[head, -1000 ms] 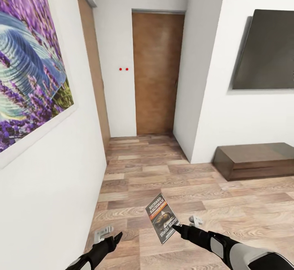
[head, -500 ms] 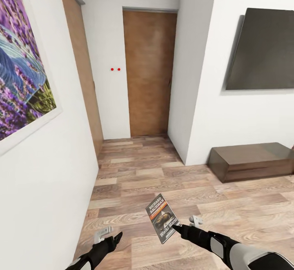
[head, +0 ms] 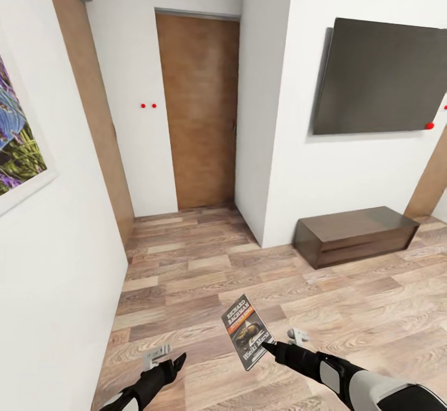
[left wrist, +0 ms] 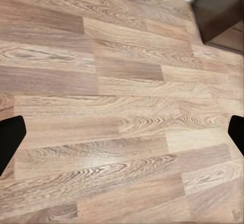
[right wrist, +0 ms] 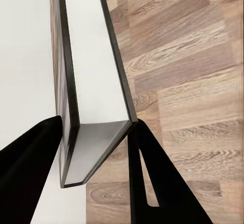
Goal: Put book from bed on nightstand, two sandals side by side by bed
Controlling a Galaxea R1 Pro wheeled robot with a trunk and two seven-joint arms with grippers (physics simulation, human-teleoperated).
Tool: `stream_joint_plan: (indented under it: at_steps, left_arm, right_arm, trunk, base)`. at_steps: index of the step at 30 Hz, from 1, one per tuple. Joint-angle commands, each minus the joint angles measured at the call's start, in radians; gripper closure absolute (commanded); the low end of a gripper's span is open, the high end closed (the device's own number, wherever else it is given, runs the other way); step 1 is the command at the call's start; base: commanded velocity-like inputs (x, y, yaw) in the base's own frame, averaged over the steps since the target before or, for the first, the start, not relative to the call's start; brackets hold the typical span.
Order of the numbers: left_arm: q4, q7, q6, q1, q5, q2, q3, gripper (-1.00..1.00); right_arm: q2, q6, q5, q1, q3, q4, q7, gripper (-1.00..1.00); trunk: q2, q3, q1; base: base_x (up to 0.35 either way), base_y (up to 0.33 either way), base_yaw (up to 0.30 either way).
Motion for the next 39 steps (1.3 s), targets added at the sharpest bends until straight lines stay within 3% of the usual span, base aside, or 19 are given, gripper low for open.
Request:
stream_joint_plan:
  at_steps: [1,39]
  left_arm:
    - [0.000,-0.003,-0.004,-0.001,-0.009,0.000,0.008,-1.00]
    - [0.000,-0.003,-0.004,-0.001,-0.009,-0.001,0.008,-1.00]
  right_arm:
    - [0.000,0.001,-0.011,-0.002,0.006,0.003,0.006,1.00]
    - [0.000,0.001,-0.011,-0.002,0.006,0.003,0.006,1.00]
  trunk:
    - [-0.001,-0.001,0.000]
    - [-0.001,-0.001,0.000]
  base:
    - [0.000,0.000,-0.280]
    - [0.000,0.000,-0.283]
